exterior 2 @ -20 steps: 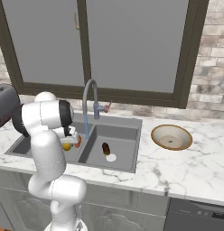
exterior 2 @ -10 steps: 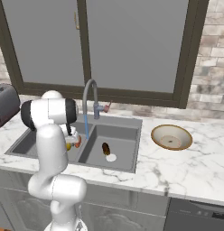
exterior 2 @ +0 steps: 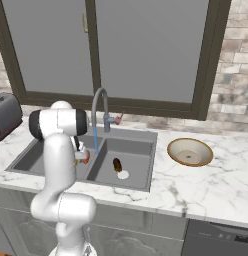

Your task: Pick the sweet potatos from the sink and place them in one bowl. Place the lemon in the other bowl. Then turn off the sink faucet.

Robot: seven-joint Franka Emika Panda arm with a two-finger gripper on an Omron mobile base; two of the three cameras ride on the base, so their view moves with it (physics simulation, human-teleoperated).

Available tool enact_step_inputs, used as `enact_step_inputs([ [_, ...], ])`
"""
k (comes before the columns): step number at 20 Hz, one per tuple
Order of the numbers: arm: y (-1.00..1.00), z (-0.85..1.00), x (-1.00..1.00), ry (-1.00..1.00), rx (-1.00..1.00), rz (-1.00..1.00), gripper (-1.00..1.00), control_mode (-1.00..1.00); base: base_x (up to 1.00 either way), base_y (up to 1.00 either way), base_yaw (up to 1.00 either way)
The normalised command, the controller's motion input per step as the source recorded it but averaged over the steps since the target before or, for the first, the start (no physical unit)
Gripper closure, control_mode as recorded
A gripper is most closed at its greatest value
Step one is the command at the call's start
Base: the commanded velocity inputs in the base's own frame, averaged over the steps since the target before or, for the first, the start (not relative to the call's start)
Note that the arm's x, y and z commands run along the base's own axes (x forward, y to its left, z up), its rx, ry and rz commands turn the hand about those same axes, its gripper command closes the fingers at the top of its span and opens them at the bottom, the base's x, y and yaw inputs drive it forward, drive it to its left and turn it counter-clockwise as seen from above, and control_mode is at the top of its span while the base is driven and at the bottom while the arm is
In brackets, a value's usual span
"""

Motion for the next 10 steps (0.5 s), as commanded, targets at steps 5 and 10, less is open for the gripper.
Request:
enact_step_inputs([
  [5, 0.03, -0.28, 0.03, 0.08, 0.0, 0.0, -1.0, -1.0, 0.0, 0.0, 0.0],
  [10, 0.05, -0.37, 0.03, 0.1, 0.0, 0.0, 1.0, -1.0, 0.0, 0.0, 0.0],
])
